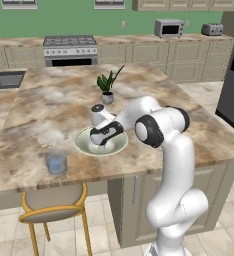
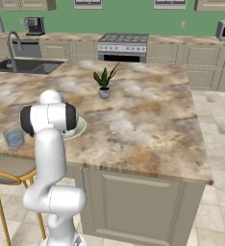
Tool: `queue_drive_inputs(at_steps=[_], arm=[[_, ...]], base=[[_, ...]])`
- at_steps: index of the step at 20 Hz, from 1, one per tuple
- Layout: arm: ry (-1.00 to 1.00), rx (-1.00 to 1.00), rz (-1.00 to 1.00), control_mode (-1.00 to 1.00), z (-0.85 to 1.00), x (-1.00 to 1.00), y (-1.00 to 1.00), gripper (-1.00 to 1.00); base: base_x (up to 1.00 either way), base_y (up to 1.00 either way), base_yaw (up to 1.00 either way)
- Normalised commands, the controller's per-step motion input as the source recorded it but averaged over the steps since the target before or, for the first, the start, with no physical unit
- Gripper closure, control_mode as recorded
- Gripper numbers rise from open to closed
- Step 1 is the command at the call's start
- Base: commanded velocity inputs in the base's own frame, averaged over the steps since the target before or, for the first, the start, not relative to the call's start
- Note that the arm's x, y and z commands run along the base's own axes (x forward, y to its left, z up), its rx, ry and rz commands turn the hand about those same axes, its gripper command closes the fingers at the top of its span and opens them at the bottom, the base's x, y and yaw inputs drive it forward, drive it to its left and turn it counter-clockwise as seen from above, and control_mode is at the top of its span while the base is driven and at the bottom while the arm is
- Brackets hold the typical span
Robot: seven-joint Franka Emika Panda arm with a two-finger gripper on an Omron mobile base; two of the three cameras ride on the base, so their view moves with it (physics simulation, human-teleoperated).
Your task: There are four ice cubes in the ice bowl. Place two ice cubes in each glass of water.
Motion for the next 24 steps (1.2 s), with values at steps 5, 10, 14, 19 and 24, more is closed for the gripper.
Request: queue_drive_inputs(at_steps=[5, 10, 14, 19, 24], arm=[[0.01, 0.0, 0.0, -1.0, 0.24, 0.0, -0.06, 1.0], [0.05, 0.0, -0.02, -1.0, 0.61, -0.03, -0.08, 1.0], [0.07, 0.01, -0.17, -1.0, 0.78, -0.37, -0.04, 1.0], [0.07, 0.11, -0.29, -1.0, 0.57, -0.66, -0.03, 1.0], [0.02, 0.17, -0.35, -1.0, 0.21, -0.69, 0.0, 1.0]], base=[[0.0, 0.0, 0.0], [0.0, 0.0, 0.0], [0.0, 0.0, 0.0], [0.0, 0.0, 0.0], [0.0, 0.0, 0.0]])
